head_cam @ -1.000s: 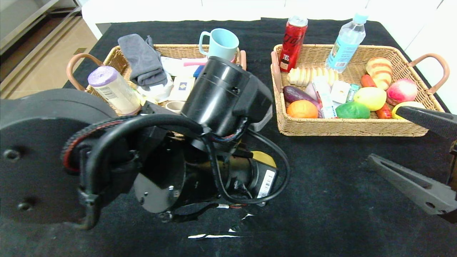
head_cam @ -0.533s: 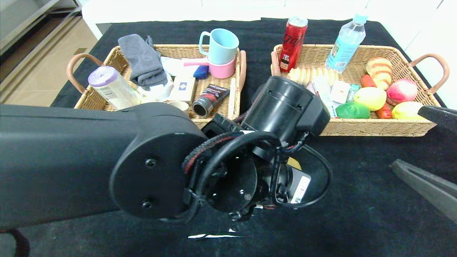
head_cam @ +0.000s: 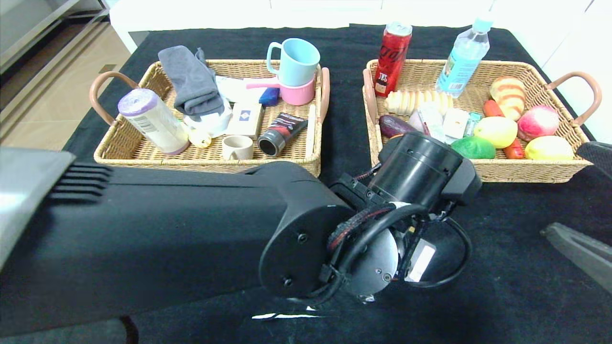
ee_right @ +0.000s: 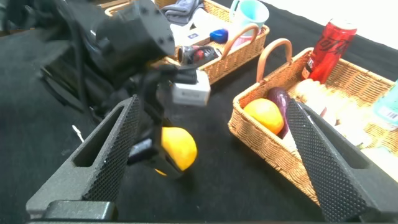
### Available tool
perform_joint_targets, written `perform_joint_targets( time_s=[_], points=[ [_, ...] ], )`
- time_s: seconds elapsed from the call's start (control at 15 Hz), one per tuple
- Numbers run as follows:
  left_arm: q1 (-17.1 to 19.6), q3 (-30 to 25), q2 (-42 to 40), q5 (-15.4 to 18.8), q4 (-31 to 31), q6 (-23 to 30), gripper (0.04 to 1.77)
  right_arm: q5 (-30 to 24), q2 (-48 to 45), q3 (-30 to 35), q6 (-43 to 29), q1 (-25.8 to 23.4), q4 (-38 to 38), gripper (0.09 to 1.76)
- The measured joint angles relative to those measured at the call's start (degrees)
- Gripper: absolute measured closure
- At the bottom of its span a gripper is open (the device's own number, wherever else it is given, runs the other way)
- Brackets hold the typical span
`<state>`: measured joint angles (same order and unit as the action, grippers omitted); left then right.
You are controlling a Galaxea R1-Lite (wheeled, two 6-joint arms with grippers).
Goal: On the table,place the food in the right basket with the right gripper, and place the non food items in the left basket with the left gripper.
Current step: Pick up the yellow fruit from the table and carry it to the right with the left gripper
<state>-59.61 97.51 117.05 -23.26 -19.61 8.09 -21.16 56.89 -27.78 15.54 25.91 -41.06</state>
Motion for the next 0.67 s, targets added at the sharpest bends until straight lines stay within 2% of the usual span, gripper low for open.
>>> perform_joint_targets(
  time_s=[0.47,0.67],
  points=[
    [0.0,1.1,2.2,-0.3,0.1,0.0,0.72,0.0,1.5,0.0,0.0,0.0,0.0,0.14],
    [0.2,1.0,2.4,-0.4,0.1,0.1,0.52,0.0,2.3,0.0,0.0,0.0,-0.1,0.14]
  ],
)
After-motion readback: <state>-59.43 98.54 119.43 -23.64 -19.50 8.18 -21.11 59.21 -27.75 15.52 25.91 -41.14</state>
